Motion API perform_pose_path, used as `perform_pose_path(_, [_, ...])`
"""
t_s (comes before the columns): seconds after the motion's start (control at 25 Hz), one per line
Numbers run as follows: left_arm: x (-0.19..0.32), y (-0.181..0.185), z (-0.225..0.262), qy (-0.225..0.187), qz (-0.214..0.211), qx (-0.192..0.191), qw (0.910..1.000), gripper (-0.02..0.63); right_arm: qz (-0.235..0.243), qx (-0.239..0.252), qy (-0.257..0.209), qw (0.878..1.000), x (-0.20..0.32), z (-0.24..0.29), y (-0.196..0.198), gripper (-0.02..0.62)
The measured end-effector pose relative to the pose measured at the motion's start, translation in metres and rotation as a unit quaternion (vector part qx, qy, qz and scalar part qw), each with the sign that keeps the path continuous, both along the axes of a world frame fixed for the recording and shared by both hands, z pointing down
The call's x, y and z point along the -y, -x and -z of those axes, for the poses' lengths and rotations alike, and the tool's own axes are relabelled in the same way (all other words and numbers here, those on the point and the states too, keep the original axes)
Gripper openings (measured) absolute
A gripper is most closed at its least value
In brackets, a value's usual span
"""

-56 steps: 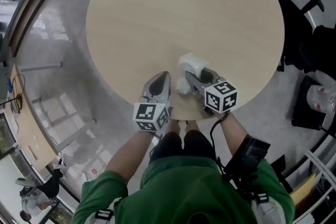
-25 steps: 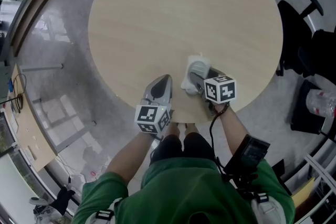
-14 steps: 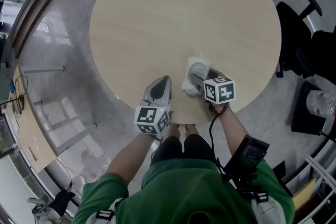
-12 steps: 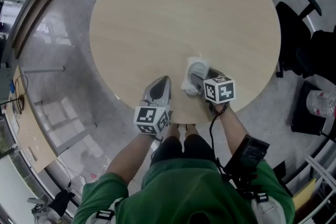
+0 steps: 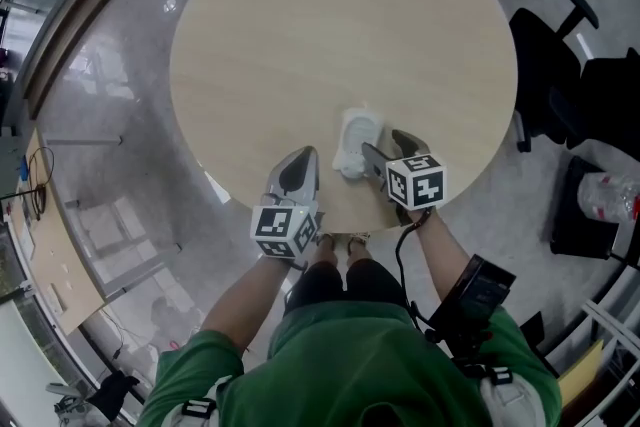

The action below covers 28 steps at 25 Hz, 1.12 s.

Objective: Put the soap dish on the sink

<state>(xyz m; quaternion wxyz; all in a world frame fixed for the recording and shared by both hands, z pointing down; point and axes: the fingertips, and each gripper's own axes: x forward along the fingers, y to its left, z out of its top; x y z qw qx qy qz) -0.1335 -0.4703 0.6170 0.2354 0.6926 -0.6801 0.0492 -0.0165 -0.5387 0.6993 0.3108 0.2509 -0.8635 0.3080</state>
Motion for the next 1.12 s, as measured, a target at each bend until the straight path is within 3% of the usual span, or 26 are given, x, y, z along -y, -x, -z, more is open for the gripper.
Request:
perform_pose_path(0.36, [-0.023,-0.005,0.053,-0.043,0.031,0.045,0.9976,0.006,0.006,0.077,-0.12,0.99,-0.018,0.091,0.003,0.288])
perform_pose_path(0.64, [-0.049,-0.016,0.087,-0.074,0.018,0.047,0.996,0.006,0.011,0.098,-0.185,0.978,-0.058,0.145,-0.003,0.17])
perform_pose_path(1.12, [-0.115,-0.04,0.142,-0.14,-0.037,0.025,0.9891,0.006,-0.042,0.099,-0.27,0.957,-0.142,0.212,-0.029,0.021])
